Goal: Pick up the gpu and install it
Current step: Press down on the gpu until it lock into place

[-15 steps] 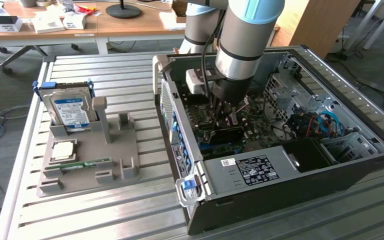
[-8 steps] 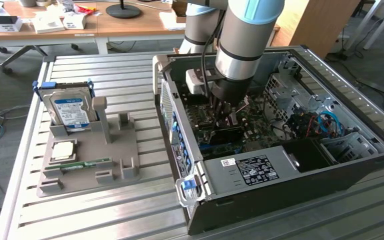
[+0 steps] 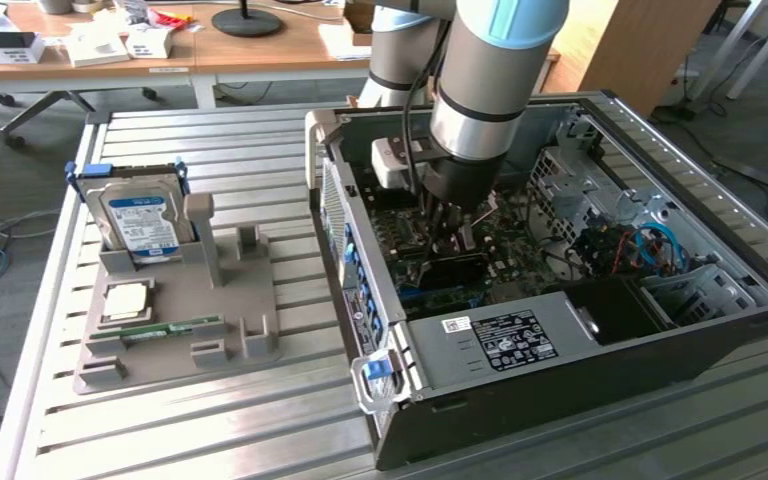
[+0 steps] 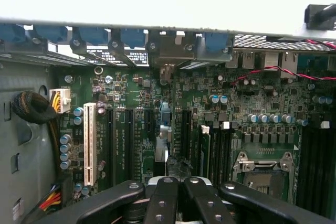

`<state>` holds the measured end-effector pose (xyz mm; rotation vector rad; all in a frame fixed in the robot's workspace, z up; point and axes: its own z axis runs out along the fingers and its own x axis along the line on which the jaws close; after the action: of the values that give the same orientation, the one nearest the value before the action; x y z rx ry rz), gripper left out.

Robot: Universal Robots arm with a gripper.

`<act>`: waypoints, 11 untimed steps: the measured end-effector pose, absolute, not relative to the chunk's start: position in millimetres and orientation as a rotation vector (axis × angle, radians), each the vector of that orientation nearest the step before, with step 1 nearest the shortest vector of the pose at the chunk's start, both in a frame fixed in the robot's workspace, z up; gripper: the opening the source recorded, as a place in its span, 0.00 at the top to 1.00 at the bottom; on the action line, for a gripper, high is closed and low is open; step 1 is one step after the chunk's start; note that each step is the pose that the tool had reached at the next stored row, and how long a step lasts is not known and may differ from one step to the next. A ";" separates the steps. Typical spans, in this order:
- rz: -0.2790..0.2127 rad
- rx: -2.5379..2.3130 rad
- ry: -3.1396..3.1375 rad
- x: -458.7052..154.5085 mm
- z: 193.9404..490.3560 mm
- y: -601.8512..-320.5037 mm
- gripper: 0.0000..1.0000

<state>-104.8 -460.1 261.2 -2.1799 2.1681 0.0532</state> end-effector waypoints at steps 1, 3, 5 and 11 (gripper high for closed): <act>0.053 -2.180 2.168 -104.8 261.8 -460.1 0.89; 0.052 -2.180 2.169 -104.8 264.1 -460.2 0.89; 0.053 -2.181 2.169 -104.8 267.4 -460.2 0.89; 0.053 -2.181 2.169 -104.8 277.6 -460.2 0.89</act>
<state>-104.8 -460.2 277.6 -2.1807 2.1688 0.0525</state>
